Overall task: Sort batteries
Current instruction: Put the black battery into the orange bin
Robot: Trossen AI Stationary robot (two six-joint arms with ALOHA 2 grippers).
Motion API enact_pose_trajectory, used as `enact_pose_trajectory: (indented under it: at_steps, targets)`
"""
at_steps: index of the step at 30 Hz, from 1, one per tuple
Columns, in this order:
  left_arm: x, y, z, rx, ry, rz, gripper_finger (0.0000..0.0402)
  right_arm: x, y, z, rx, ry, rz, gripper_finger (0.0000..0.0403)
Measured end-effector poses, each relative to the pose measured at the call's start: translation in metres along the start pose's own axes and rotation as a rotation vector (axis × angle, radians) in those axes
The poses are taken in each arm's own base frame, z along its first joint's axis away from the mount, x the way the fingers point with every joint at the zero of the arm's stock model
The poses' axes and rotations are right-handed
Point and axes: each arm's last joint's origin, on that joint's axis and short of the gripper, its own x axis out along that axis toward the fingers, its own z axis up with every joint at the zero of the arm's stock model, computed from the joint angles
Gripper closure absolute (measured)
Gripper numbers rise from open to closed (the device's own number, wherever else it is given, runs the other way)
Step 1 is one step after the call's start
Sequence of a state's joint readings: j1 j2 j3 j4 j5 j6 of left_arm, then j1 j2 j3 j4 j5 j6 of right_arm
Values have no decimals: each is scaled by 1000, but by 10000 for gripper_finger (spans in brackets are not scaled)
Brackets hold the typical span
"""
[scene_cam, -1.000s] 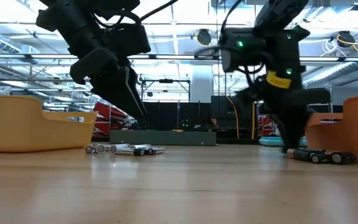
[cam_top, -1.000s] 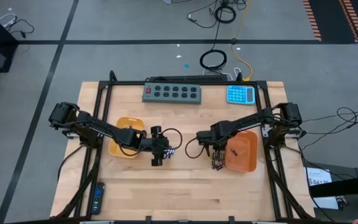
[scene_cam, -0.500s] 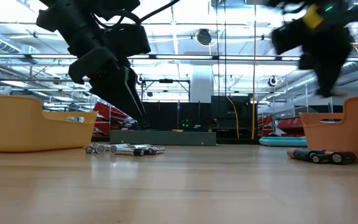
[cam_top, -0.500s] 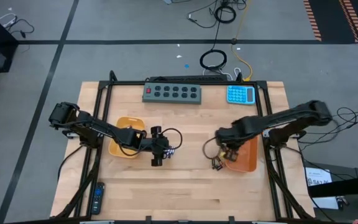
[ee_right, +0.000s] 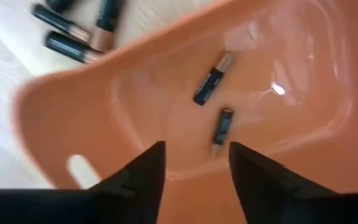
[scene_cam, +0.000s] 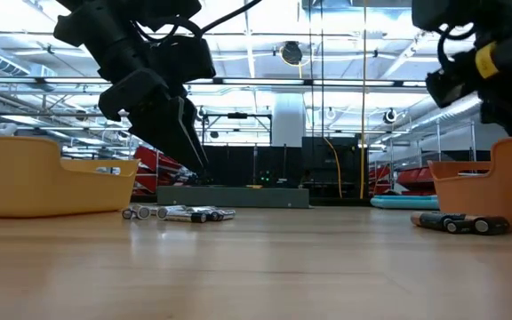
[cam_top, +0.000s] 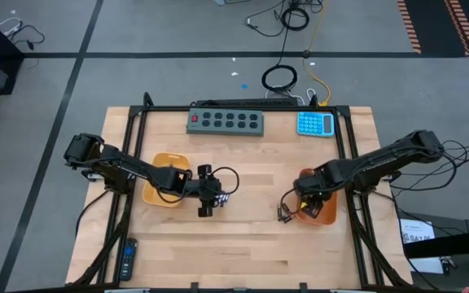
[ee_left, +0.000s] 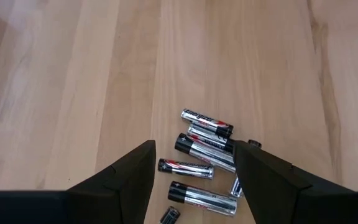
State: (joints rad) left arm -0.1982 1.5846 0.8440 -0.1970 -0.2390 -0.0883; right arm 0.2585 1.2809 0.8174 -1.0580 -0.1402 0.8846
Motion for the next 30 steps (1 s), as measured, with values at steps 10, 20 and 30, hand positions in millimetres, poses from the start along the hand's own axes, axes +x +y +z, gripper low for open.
enact_pose_trajectory:
  at_steps: [10, 20, 30]
  targets:
    - [0, 1, 1, 17, -9, 2, 175, 21, 37, -31, -268, 225, -57, 233]
    - [0, 2, 1, 11, -6, 3, 175, 22, 26, -50, -336, 431, -266, 275]
    - [0, 2, 2, -13, -25, 1, 175, -26, 68, -18, -254, -124, -108, 292]
